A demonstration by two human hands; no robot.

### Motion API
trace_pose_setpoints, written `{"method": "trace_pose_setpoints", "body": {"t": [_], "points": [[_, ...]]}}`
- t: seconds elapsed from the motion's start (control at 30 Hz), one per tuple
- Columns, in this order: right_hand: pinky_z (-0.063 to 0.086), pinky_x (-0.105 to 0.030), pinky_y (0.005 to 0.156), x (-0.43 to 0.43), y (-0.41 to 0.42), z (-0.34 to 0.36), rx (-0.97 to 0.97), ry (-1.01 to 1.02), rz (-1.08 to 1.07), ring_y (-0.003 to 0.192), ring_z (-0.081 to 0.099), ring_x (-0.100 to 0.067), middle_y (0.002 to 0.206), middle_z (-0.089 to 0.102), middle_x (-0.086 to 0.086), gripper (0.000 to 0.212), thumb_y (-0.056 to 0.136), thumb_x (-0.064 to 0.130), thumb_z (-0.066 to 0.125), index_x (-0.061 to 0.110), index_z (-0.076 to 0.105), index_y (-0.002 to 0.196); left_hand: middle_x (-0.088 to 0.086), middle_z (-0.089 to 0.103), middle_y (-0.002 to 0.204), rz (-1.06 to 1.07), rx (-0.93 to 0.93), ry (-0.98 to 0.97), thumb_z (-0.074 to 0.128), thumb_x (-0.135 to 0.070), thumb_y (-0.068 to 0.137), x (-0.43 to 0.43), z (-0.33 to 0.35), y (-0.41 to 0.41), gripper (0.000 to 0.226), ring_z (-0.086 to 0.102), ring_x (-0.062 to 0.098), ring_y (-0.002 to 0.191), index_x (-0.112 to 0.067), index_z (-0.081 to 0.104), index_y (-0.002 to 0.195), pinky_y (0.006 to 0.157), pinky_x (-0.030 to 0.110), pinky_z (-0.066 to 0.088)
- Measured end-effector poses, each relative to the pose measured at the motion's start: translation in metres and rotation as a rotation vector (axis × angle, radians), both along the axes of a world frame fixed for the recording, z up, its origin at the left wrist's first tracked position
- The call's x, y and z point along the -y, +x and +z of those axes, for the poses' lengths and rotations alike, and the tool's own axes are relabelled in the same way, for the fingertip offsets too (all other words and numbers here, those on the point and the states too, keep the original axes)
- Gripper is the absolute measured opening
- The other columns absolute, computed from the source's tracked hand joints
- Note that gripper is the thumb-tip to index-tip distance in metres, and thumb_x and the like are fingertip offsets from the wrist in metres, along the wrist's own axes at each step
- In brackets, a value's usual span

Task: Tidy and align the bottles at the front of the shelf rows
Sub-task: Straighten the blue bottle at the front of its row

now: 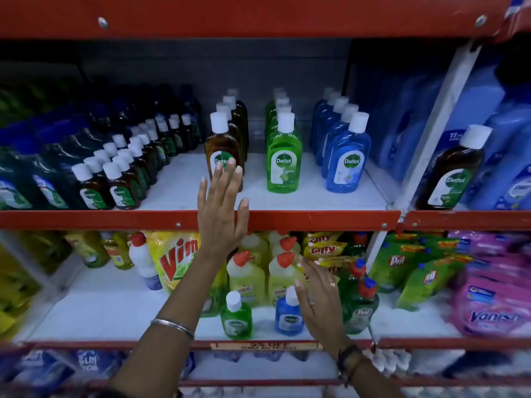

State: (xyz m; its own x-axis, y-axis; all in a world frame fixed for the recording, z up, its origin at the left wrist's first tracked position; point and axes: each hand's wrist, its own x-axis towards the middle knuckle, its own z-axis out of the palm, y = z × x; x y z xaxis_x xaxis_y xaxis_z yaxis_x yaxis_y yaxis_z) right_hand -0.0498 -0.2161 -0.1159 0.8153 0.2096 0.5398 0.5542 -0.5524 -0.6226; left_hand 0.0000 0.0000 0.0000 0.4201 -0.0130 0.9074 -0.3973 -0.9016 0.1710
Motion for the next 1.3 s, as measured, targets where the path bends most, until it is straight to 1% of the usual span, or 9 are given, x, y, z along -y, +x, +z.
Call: {"method": "trace_pose_setpoints", "body": {"t": [0.13, 0.23, 0.37, 0.43, 0.57, 0.67, 0.83, 1.0, 1.3], "points": [[0.023, -0.011, 0.104, 0.001, -0.005, -0.033, -0.276, 0.006, 0.076, 0.131, 0.034, -0.001, 0.141, 0.041, 0.012, 0.052, 0.093, 0.058, 0.033, 0.032, 0.039, 0.137, 0.008, 0.031, 0.158, 0.133, -0.134, -0.026, 0.029, -0.038, 0.102, -0.013, -0.011, 0.014, 0.052, 0.022, 0.021, 0.148, -0.021, 0.023, 0.151, 0.12, 0.047, 0.011], [0.031, -0.014, 0.096, 0.003, -0.001, -0.05, -0.465, 0.063, 0.114, 0.121, 0.041, -0.005, 0.132, 0.043, 0.013, 0.042, 0.093, 0.042, 0.051, 0.039, 0.035, 0.131, 0.004, 0.033, 0.157, 0.247, -0.181, 0.034, 0.032, -0.041, 0.1, -0.017, -0.02, 0.022, 0.054, 0.025, 0.019, 0.147, -0.023, 0.025, 0.151, 0.118, 0.053, 0.008], [0.044, -0.027, 0.093, 0.004, 0.007, -0.053, -0.528, 0.148, 0.135, 0.111, 0.055, -0.013, 0.118, 0.059, 0.003, 0.035, 0.089, 0.025, 0.063, 0.04, 0.047, 0.116, 0.002, 0.038, 0.155, 0.283, -0.159, 0.073, 0.034, -0.041, 0.1, -0.021, -0.025, 0.028, 0.052, 0.029, 0.019, 0.145, -0.023, 0.03, 0.149, 0.116, 0.056, 0.01], [0.045, -0.022, 0.086, 0.005, 0.01, -0.047, -0.533, 0.18, 0.127, 0.104, 0.059, -0.012, 0.109, 0.064, 0.006, 0.03, 0.086, 0.026, 0.067, 0.041, 0.052, 0.107, 0.002, 0.039, 0.154, 0.294, -0.153, 0.089, 0.033, -0.041, 0.1, -0.021, -0.025, 0.028, 0.052, 0.029, 0.019, 0.145, -0.024, 0.031, 0.149, 0.116, 0.056, 0.012], [0.047, -0.011, 0.079, 0.011, 0.012, -0.024, -0.46, 0.279, 0.11, 0.095, 0.061, 0.005, 0.098, 0.067, 0.027, 0.028, 0.076, 0.048, 0.069, 0.047, 0.057, 0.101, 0.003, 0.04, 0.153, 0.308, -0.141, 0.099, 0.032, -0.04, 0.1, -0.021, -0.025, 0.028, 0.052, 0.029, 0.019, 0.144, -0.023, 0.032, 0.149, 0.115, 0.056, 0.016], [0.048, -0.011, 0.077, 0.014, 0.017, 0.012, -0.365, 0.316, 0.112, 0.09, 0.061, 0.005, 0.099, 0.067, 0.016, 0.031, 0.079, 0.024, 0.074, 0.043, 0.06, 0.099, 0.003, 0.04, 0.154, 0.313, -0.164, 0.108, 0.029, -0.04, 0.101, -0.021, -0.024, 0.026, 0.051, 0.028, 0.019, 0.144, -0.023, 0.03, 0.149, 0.114, 0.057, 0.018], [0.054, -0.027, 0.075, 0.022, 0.029, 0.087, -0.179, 0.423, 0.139, 0.088, 0.065, -0.011, 0.093, 0.071, 0.009, 0.026, 0.074, 0.045, 0.069, 0.038, 0.063, 0.098, 0.003, 0.038, 0.155, 0.324, -0.212, 0.119, 0.031, -0.036, 0.097, -0.02, -0.02, 0.024, 0.055, 0.03, 0.02, 0.144, -0.023, 0.028, 0.15, 0.112, 0.061, 0.021], [0.054, -0.036, 0.075, 0.031, 0.042, 0.165, 0.057, 0.534, 0.123, 0.086, 0.065, -0.024, 0.094, 0.068, -0.003, 0.027, 0.077, 0.04, 0.067, 0.026, 0.063, 0.099, 0.005, 0.037, 0.155, 0.344, -0.24, 0.188, 0.033, -0.037, 0.093, -0.024, -0.013, 0.023, 0.059, 0.032, 0.023, 0.144, -0.019, 0.031, 0.15, 0.114, 0.059, 0.017], [0.049, -0.026, 0.075, 0.054, 0.105, 0.228, 0.295, 0.633, -0.107, 0.084, 0.056, -0.015, 0.096, 0.063, -0.005, 0.03, 0.084, 0.033, 0.068, 0.012, 0.063, 0.104, 0.007, 0.043, 0.151, 0.36, -0.199, 0.19, 0.034, -0.036, 0.094, -0.024, -0.015, 0.025, 0.056, 0.037, 0.024, 0.141, -0.019, 0.035, 0.148, 0.112, 0.058, 0.022]]}}
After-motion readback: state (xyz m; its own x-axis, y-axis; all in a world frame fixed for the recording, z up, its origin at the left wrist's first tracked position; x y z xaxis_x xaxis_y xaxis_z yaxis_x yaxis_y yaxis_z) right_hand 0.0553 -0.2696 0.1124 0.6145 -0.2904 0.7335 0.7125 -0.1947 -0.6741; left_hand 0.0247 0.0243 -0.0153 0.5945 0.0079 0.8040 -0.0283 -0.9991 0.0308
